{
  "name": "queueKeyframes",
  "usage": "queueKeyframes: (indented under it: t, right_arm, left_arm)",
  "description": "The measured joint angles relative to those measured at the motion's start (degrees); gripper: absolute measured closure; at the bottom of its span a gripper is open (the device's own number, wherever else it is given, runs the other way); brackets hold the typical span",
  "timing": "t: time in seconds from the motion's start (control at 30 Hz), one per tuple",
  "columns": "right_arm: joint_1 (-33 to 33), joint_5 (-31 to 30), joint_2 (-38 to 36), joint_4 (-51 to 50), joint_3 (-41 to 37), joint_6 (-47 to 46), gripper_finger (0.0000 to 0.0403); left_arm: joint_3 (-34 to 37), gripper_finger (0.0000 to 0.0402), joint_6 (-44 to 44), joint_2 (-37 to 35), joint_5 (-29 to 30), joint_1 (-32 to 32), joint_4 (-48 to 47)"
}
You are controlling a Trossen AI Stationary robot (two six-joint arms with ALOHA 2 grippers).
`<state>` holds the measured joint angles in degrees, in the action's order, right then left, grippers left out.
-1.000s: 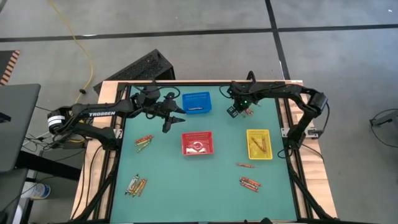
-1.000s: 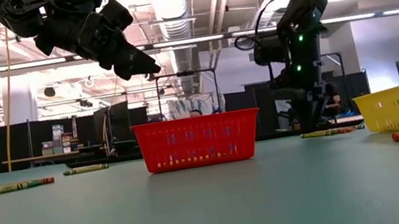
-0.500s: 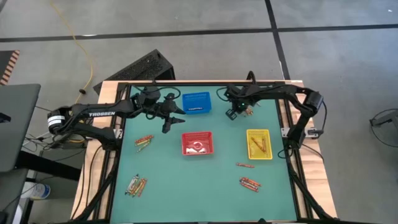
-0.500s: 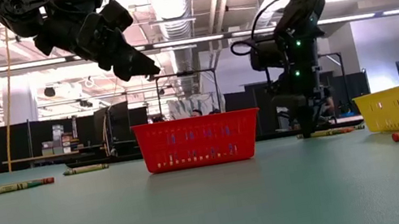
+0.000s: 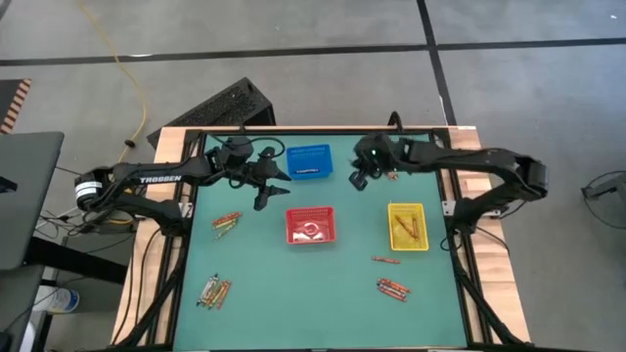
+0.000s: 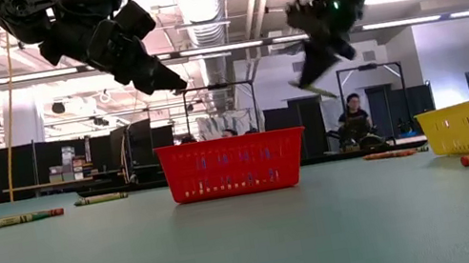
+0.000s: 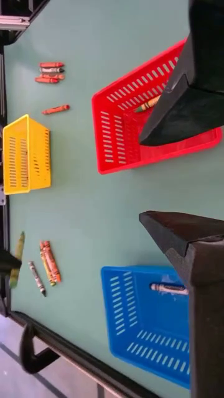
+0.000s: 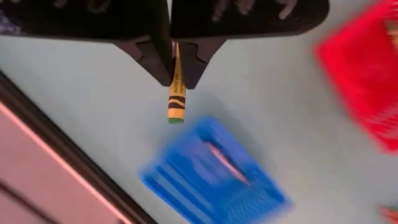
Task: Sort crayons
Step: Put the green crayon into the red bin
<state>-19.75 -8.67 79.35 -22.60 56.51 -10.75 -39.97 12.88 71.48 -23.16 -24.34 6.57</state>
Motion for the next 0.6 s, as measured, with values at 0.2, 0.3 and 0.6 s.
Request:
queueKeyframes:
  t: [0.2, 0.3, 0.6]
  right_arm:
    - [8.8, 1.4, -0.1, 10.4, 0.0, 6.0, 0.0399]
    - [12.0, 4.6, 2.1, 17.8, 0.0, 9.6, 0.0399]
    - [16.9, 13.5, 8.9, 38.9, 0.0, 13.4, 0.0399]
  left_arm:
    - [0.0, 0.0230, 0.0, 0.0, -0.9, 0.0, 0.9]
    - [1.4, 0.0230, -0.3, 0.1, -4.1, 0.4, 5.8]
    - [11.0, 0.0230, -8.5, 0.7, -7.1, 1.9, 25.9]
